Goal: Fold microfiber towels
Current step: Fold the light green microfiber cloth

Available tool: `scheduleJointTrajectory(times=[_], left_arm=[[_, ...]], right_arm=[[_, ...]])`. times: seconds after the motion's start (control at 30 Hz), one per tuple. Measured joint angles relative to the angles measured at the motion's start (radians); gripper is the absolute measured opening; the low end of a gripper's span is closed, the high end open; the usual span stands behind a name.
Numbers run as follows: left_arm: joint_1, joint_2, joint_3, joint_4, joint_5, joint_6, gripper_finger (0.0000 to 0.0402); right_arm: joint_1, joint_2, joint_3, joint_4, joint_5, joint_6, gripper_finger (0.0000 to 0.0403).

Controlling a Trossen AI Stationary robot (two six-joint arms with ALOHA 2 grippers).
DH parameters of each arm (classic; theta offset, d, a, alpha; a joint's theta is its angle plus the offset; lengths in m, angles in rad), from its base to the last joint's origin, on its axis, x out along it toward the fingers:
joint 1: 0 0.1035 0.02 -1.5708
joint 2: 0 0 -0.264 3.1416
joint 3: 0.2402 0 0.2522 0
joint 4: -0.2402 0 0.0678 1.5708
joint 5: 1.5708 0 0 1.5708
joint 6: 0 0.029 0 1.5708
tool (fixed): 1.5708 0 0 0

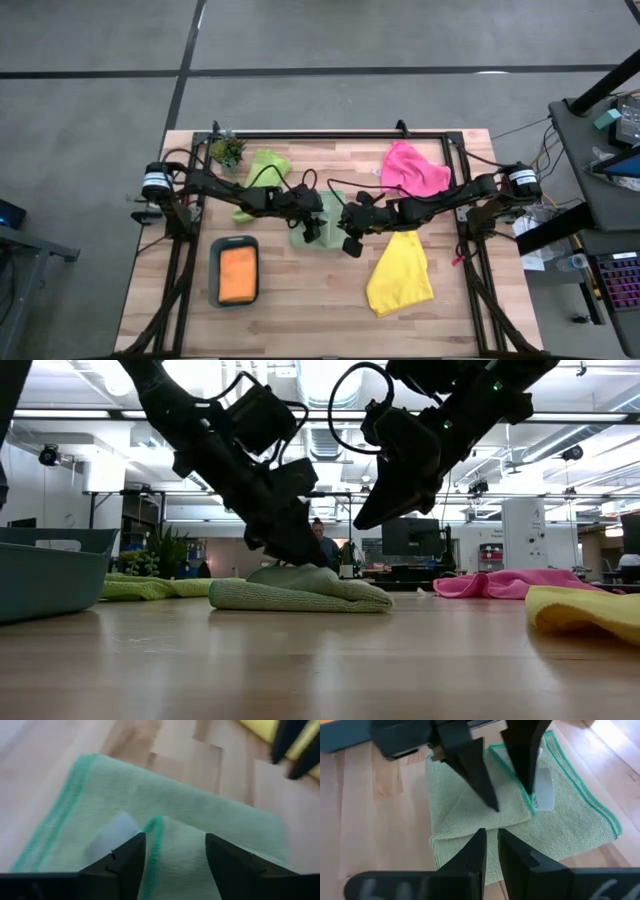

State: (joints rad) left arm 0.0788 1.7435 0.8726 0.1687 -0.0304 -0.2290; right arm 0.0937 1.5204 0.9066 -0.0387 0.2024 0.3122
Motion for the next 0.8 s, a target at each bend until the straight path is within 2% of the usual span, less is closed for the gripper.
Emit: scheduleJointTrajectory(times=[0.27,0.53,0.8], left_arm=[[-0.009,-0.016,0.0,-0.025,0.078,0.029,0.011],[-0.013,-0.027,0.0,-0.088,0.087,0.034,0.0009],[-0.024,-0.104,0.012,-0.267,0.09,0.083,0.001]], right_arm=[[0.0,0.0,0.0,0.0,0.0,-0.003,0.0038],[0.0,0.001,0.0,0.0,0.0,-0.002,0.0038],[0.0,0.001,0.0,0.014,0.0,0.014,0.0038]])
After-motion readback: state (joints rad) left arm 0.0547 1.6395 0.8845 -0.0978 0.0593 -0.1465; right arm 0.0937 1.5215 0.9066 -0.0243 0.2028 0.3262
